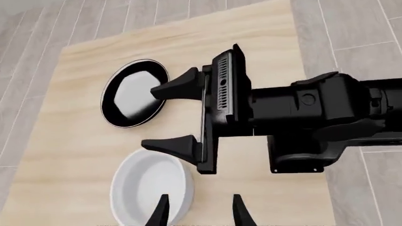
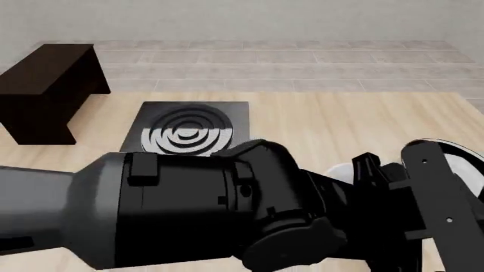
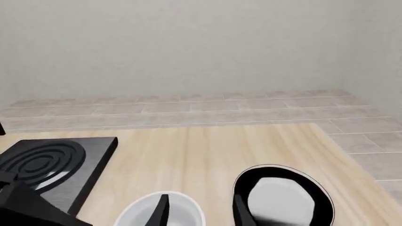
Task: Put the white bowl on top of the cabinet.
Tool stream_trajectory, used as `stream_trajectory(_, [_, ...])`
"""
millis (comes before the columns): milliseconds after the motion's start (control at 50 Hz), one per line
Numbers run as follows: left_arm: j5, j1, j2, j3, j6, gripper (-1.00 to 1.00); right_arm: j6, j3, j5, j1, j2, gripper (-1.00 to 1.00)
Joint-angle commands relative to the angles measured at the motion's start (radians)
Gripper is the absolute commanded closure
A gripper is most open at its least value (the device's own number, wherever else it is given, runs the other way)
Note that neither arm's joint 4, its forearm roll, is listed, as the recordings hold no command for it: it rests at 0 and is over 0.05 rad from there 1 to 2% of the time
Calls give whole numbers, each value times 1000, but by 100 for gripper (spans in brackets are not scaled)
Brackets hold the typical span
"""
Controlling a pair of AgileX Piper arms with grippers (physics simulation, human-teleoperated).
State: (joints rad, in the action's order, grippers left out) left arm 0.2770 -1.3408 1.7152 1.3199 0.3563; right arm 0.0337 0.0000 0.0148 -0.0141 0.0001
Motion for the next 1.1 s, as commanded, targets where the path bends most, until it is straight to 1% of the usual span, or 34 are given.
stream_trajectory(20, [30, 40, 75, 36, 61, -100, 3, 0, 1, -2, 0, -100])
stream_trajectory(80, [16, 55, 84, 23, 100, -100, 5, 0, 1, -3, 0, -100])
stream_trajectory(160, [18, 59, 93, 31, 90, -100, 9, 0, 1, -3, 0, -100])
stream_trajectory(200, [15, 62, 98, 26, 97, -100, 9, 0, 1, -3, 0, -100])
stream_trajectory(220, [17, 68, 107, 20, 115, -100, 8, 0, 1, -3, 0, -100])
stream_trajectory(320, [20, 81, 119, 30, 120, -100, 9, 0, 1, -3, 0, -100])
stream_trajectory(400, [15, 87, 138, 26, 139, -100, 10, 0, 2, -2, 0, -100])
stream_trajectory(440, [28, 73, 141, 36, 124, -100, 9, 0, 1, -2, 0, -100])
stream_trajectory(680, [28, 58, 191, 35, 121, -100, 10, 0, 1, -1, 0, -100])
stream_trajectory(700, [26, 61, 192, 32, 126, -100, 10, 0, 1, -1, 0, -100])
stream_trajectory(720, [11, 75, 193, 14, 163, -100, 10, 0, 1, -2, 0, -100])
stream_trajectory(780, [22, 64, 193, 17, 148, -100, 10, 0, 1, -2, 0, -100])
stream_trajectory(820, [21, 64, 194, 15, 150, -100, 11, 0, 2, -1, 0, -100])
stream_trajectory(860, [17, 78, 199, 11, 156, -100, 11, 0, 2, -2, 0, -100])
stream_trajectory(920, [10, 75, 206, 5, 160, -100, 13, 0, 1, -5, 0, -100])
stream_trajectory(980, [10, 82, 217, 6, 150, -100, 13, 0, 0, -7, 0, -100])
stream_trajectory(1100, [-8, 100, 244, -8, 154, -100, 15, 0, -2, -10, 0, -100])
